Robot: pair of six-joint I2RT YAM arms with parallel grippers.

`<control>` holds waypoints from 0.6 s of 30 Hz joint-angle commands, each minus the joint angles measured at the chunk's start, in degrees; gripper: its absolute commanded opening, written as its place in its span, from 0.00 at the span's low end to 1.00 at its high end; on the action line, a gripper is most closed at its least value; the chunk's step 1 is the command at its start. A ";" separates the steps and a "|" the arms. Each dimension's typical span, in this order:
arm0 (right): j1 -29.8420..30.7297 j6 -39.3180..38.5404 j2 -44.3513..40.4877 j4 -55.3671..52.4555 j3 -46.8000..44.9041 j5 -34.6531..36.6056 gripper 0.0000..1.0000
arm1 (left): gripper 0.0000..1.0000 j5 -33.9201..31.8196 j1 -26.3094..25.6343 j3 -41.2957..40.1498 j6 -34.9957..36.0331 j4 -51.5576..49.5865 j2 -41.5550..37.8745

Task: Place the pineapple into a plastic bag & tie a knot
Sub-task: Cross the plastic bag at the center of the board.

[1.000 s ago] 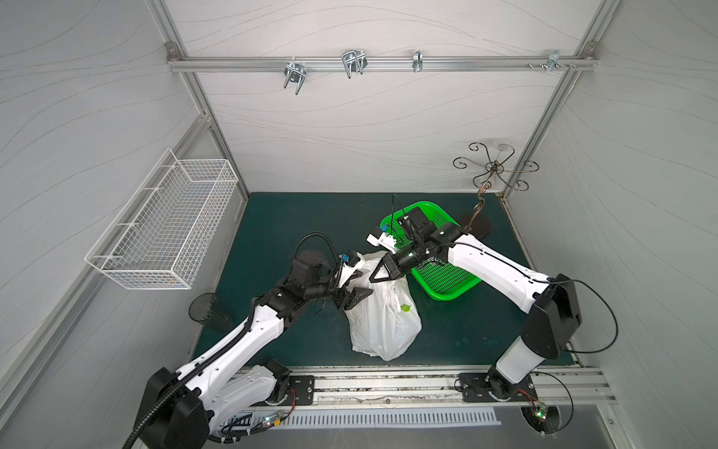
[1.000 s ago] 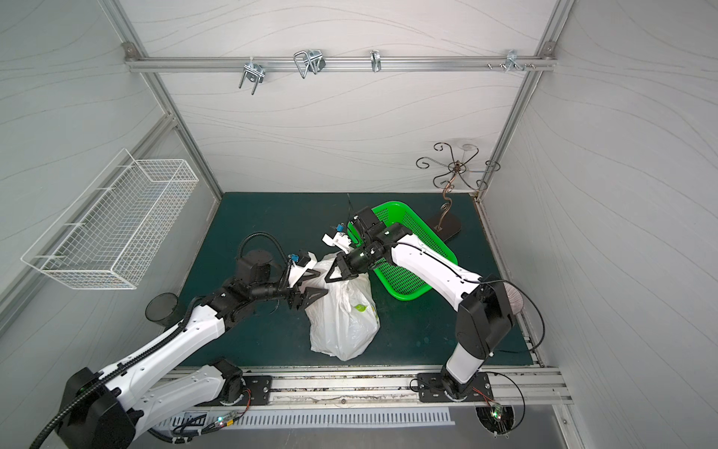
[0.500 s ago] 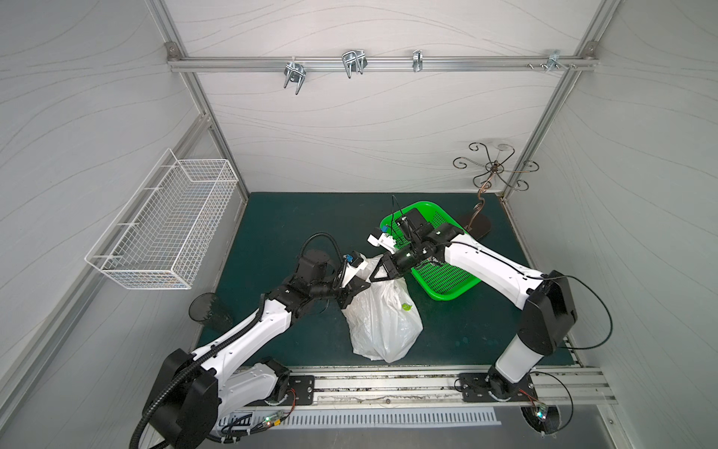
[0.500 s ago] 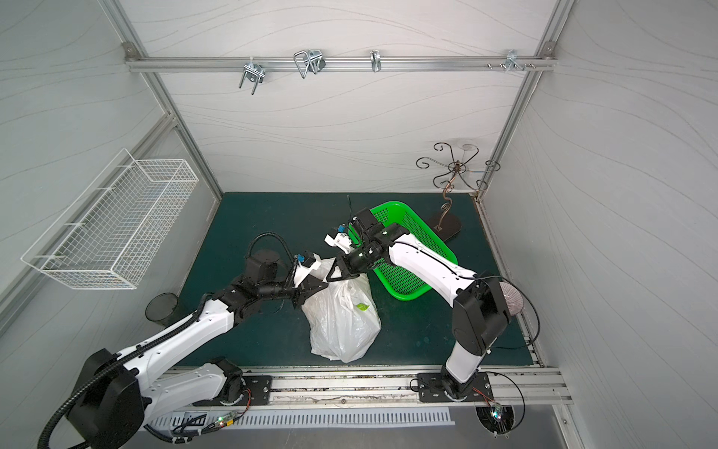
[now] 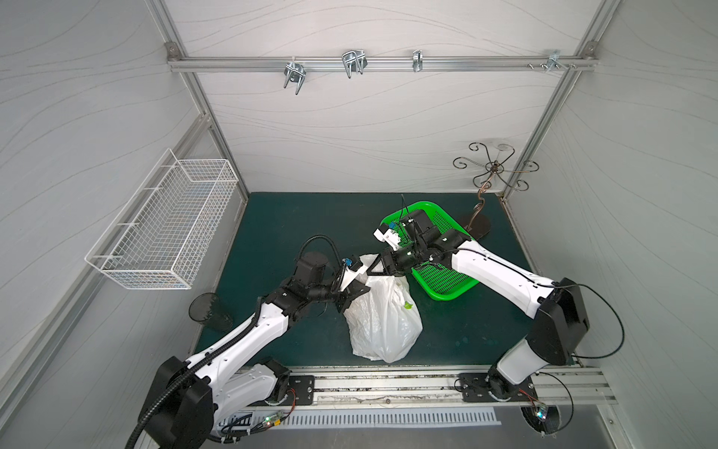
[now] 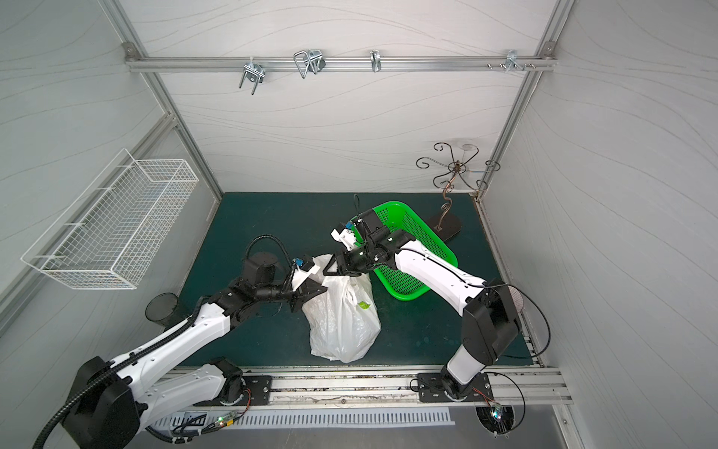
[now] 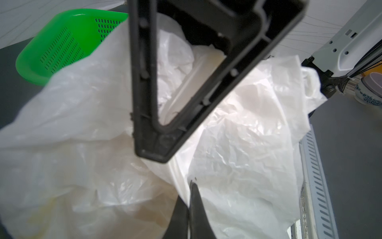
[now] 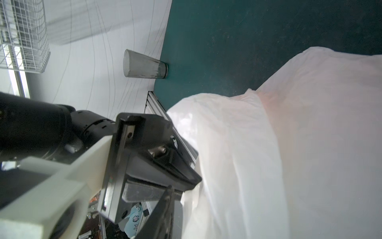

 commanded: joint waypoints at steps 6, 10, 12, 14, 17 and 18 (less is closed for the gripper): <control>0.04 8.89 -2.02 9.13 -1.60 1.96 0.38 | 0.00 3.20 -2.49 0.46 6.39 -3.66 -1.23; 0.27 10.02 -2.07 11.02 -2.08 0.70 0.38 | 0.00 2.92 -2.95 0.46 7.57 -4.42 -1.34; 0.32 10.64 -2.00 12.18 -2.46 -0.12 0.37 | 0.00 2.92 -3.13 0.56 8.01 -4.57 -1.39; 0.45 11.21 -2.07 13.36 -2.83 -0.73 0.36 | 0.00 2.83 -3.38 0.55 8.73 -4.90 -1.36; 0.48 12.29 -2.16 15.79 -3.48 -2.06 0.33 | 0.00 2.61 -3.66 0.42 9.09 -5.17 -1.48; 0.49 12.56 -2.13 16.44 -3.61 -2.77 0.31 | 0.00 2.44 -3.64 0.30 9.09 -4.94 -1.66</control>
